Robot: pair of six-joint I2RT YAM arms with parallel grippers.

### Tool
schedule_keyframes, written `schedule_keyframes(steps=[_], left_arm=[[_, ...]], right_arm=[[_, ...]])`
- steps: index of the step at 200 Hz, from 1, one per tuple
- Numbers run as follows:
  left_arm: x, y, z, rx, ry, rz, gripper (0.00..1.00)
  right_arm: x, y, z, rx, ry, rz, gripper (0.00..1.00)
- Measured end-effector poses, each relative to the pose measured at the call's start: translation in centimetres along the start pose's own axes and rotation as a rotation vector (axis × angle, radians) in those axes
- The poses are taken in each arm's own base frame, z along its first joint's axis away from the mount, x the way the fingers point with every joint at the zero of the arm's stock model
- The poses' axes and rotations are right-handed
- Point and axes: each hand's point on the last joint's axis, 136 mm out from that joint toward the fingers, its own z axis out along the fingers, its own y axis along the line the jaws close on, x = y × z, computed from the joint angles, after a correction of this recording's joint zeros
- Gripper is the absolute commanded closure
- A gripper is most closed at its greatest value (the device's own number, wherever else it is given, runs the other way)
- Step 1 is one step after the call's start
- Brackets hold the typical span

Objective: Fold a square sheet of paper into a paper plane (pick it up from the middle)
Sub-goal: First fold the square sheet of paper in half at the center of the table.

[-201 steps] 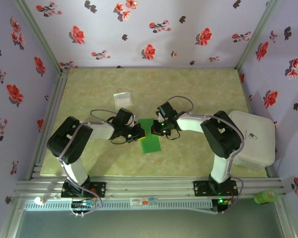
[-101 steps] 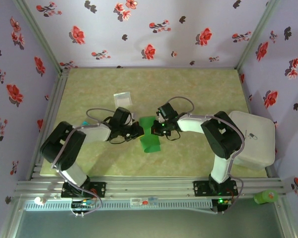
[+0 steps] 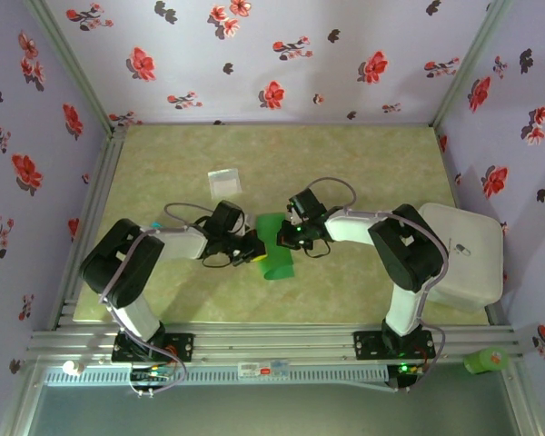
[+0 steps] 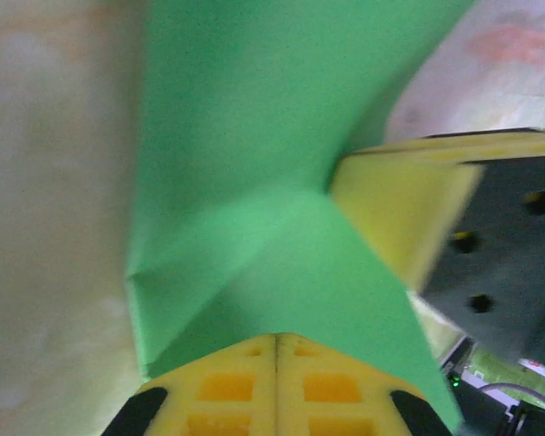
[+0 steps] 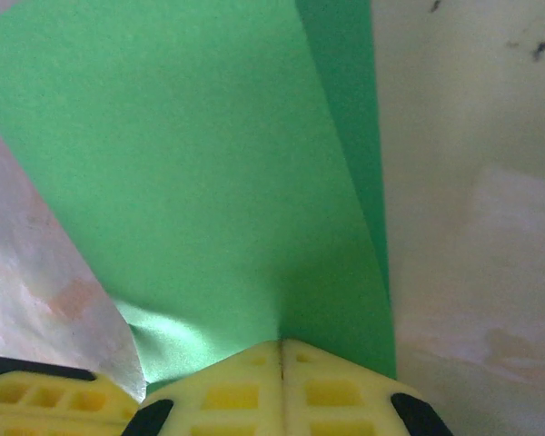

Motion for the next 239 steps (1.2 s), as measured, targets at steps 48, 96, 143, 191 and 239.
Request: schedule_keyframes(steps=[48,96,143,191,239], left_arm=[[0.5,1.2,0.2,-0.032,0.015,0.045,1.00],[1.1,1.1,-1.4,-0.082,-0.001,0.059,1.00],[1.1,-2.2,-1.9,0.011,-0.017,0.086,1.00],[1.7,-0.8,-0.2,0.004,0.013,0.060,1.00],[2.6,1.0,0.5,-0.009,0.034,0.057,1.00]], right_arm=[[0.3,-0.2,-0.1,-0.005,-0.006,0.009,1.00],[0.3,-0.2,-0.1,-0.009,-0.010,0.014,1.00],[0.3,-0.2,-0.2,-0.007,-0.012,0.017,1.00],[0.3,-0.2,-0.2,-0.006,-0.012,0.017,1.00],[0.3,-0.3,-0.2,-0.005,-0.012,0.017,1.00]])
